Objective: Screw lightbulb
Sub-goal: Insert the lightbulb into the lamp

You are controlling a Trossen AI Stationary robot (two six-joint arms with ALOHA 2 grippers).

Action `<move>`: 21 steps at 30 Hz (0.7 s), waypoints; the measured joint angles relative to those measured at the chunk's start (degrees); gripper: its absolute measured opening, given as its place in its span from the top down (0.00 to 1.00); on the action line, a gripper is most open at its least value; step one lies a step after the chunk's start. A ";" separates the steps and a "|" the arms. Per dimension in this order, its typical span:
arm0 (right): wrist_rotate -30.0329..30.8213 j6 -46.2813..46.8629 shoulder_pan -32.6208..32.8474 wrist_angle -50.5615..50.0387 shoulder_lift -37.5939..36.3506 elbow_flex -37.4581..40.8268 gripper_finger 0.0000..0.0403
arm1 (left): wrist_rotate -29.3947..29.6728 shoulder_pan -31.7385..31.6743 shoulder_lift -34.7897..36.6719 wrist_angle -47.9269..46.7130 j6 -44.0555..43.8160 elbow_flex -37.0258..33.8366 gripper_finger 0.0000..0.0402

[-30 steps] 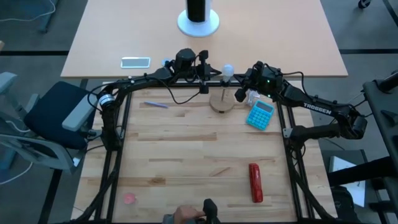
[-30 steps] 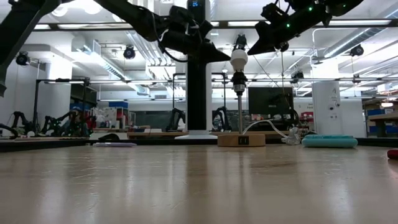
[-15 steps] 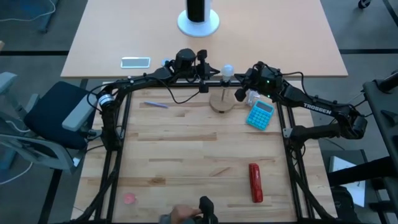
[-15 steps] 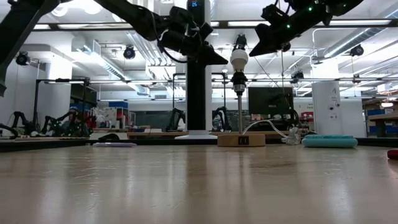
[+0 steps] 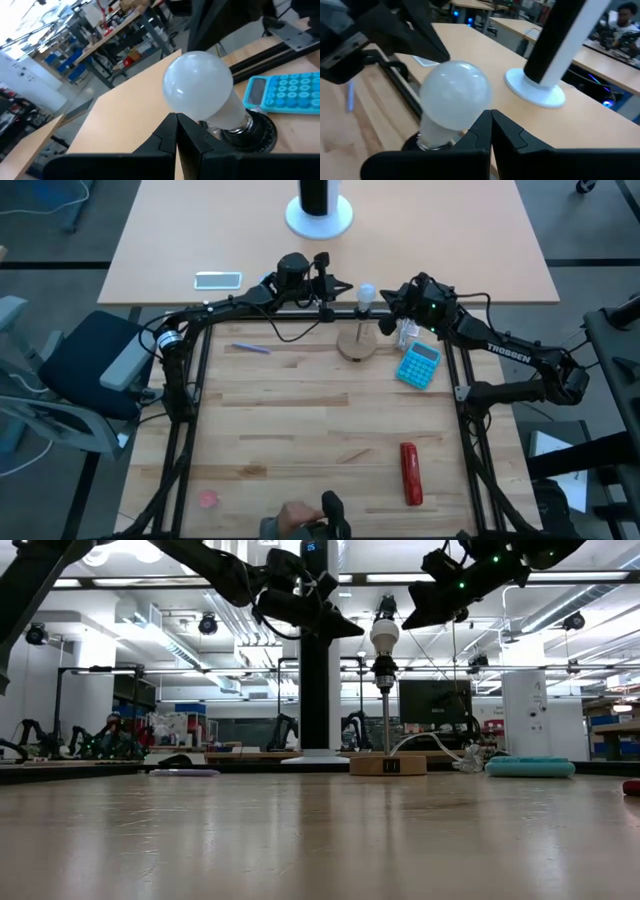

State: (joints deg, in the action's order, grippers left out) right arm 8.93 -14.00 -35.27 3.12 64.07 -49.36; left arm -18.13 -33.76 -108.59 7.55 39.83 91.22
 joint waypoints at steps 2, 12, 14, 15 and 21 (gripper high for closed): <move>-1.20 0.02 -0.02 0.96 0.54 0.00 1.00 | -0.85 -0.02 -0.38 -0.05 -0.08 0.02 1.00; -3.66 0.15 0.15 0.63 1.14 -0.02 1.00 | -0.90 0.05 -0.33 -0.65 -1.03 0.02 1.00; -4.16 0.15 0.15 0.60 1.14 -0.01 1.00 | -1.07 0.13 -0.33 -1.39 -0.82 0.02 1.00; -4.43 0.13 0.15 0.60 1.14 -0.01 1.00 | -1.49 0.20 -0.33 -1.70 -0.45 0.02 1.00; -4.57 -0.02 0.11 0.60 1.14 -0.02 1.00 | -5.01 0.46 -0.31 -2.01 0.11 0.02 1.00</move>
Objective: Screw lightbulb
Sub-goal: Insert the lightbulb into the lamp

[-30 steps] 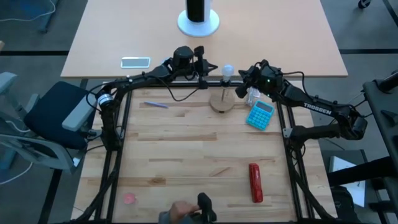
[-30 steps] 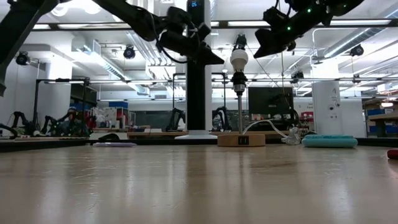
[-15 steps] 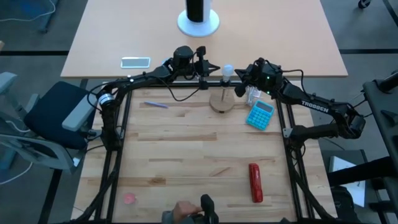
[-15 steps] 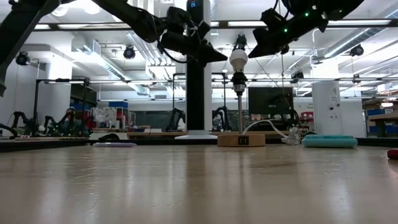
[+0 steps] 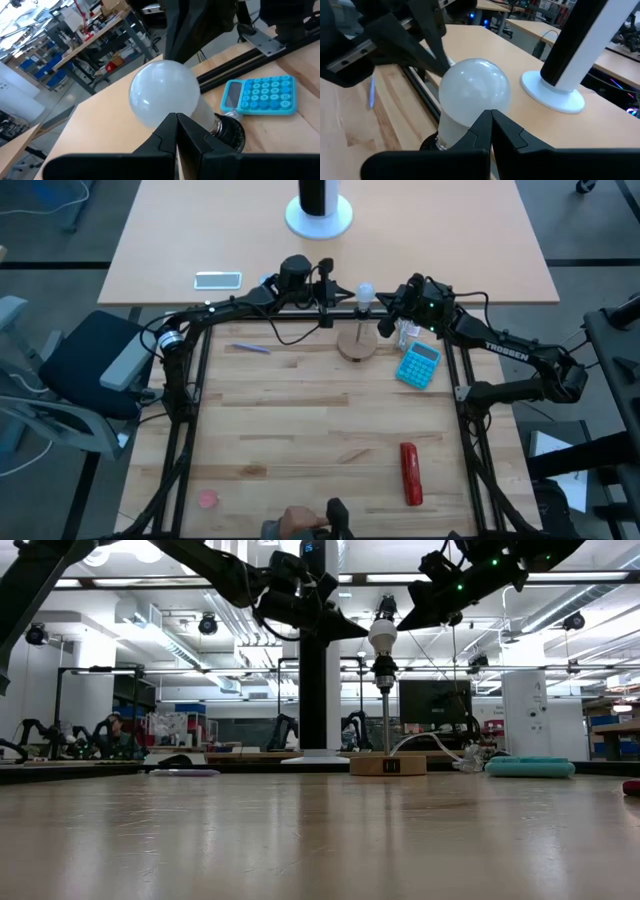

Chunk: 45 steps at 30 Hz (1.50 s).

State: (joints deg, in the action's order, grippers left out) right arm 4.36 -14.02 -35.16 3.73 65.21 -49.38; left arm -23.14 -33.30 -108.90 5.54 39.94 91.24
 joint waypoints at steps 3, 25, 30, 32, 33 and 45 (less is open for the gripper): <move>-0.39 -0.04 0.04 -0.04 -0.02 0.00 1.00 | 0.00 0.00 0.00 -0.05 0.00 0.00 1.00; 1.14 1.07 -0.59 2.65 2.14 -0.02 1.00 | 6.75 -0.49 -0.92 1.99 1.57 0.02 1.00; 1.27 1.05 -0.01 2.51 1.97 -0.02 1.00 | 5.90 0.04 -0.90 1.92 1.60 0.02 1.00; 1.14 1.07 0.07 2.49 1.84 -0.02 1.00 | 5.88 0.12 -0.88 1.88 1.67 0.02 1.00; 1.14 1.07 0.07 2.45 1.84 -0.02 1.00 | 5.89 0.16 -0.84 1.79 1.77 0.02 1.00; 1.29 0.66 0.39 0.94 1.49 -0.02 1.00 | 5.86 0.92 -0.68 1.81 1.62 0.02 1.00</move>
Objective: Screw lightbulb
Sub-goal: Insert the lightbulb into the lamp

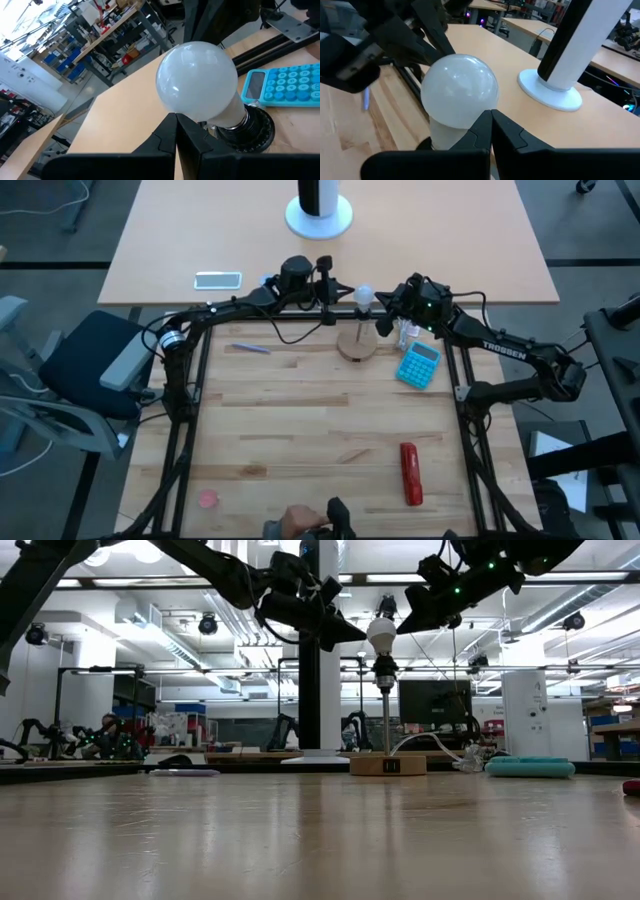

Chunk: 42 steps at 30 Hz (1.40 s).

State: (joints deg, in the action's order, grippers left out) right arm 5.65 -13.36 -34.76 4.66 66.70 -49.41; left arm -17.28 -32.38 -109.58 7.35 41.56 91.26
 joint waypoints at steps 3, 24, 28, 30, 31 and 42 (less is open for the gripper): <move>0.03 0.21 0.04 -0.22 0.00 0.00 1.00 | -0.09 0.05 0.02 0.12 -0.02 0.00 1.00; -0.08 0.88 1.66 -1.55 -0.04 0.00 1.00 | -1.92 0.05 0.02 0.30 -0.04 0.00 1.00; -0.07 1.49 1.66 -1.56 -0.04 0.00 1.00 | -1.52 0.05 0.02 0.33 -0.03 0.00 1.00; -0.07 1.77 1.66 -1.72 -0.04 0.00 1.00 | -1.22 0.05 0.02 0.40 -0.04 0.00 1.00; -0.08 1.82 1.72 -1.88 -0.04 0.00 1.00 | -1.20 0.05 0.02 0.44 -0.04 0.00 1.00; -0.12 2.49 1.97 -3.10 0.20 0.02 1.00 | 5.41 0.24 1.99 -2.07 -0.28 0.00 1.00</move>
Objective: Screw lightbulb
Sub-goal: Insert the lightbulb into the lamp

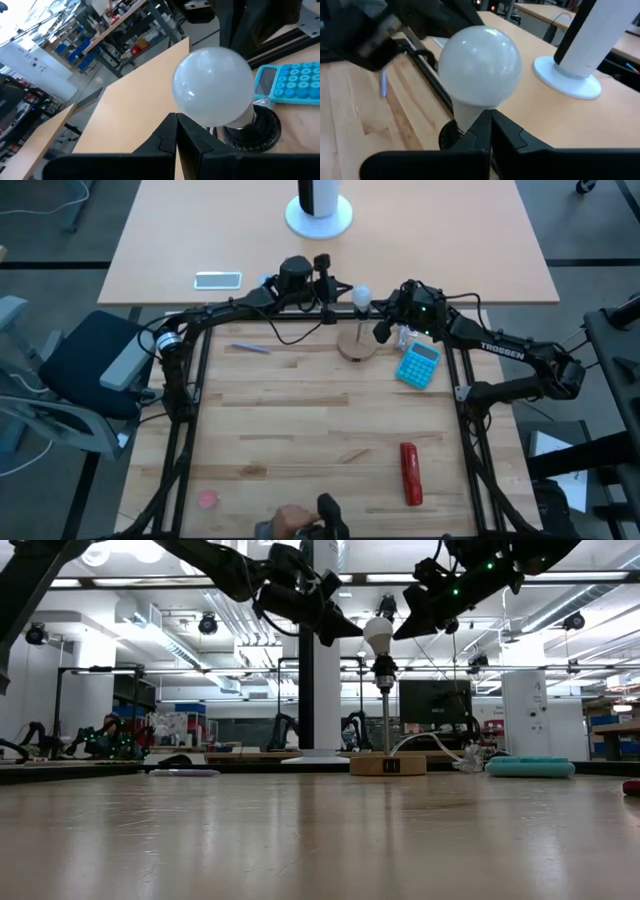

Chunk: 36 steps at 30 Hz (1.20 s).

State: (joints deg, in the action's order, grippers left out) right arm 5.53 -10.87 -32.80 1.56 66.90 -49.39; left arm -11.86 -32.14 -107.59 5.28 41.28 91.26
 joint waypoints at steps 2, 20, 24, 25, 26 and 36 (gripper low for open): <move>0.04 -0.41 -0.04 0.41 -0.17 -0.02 1.00 | 0.21 -0.02 0.81 -1.09 -0.04 0.00 1.00; 3.92 -4.68 -0.09 4.75 -0.42 -0.02 1.00 | -7.23 0.05 2.01 -5.68 -0.62 0.00 1.00; 2.97 -5.16 -0.09 5.84 -0.42 -0.02 1.00 | -8.44 -0.02 1.71 -4.48 -0.92 0.00 1.00; 2.97 -5.15 -0.10 5.83 -0.42 -0.02 1.00 | -9.24 -0.02 1.42 -3.73 -1.30 0.00 1.00; 3.01 -5.13 -0.08 5.77 -0.42 -0.02 1.00 | -9.61 -0.02 1.14 -3.20 -1.49 0.00 1.00; 1.66 -3.70 -0.08 3.34 -0.58 -0.02 1.00 | -10.06 0.22 0.27 -1.34 -1.79 0.00 1.00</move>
State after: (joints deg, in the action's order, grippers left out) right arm 7.19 -14.58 -32.87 4.91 66.32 -49.41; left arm -21.93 -31.92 -107.32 3.94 39.48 91.26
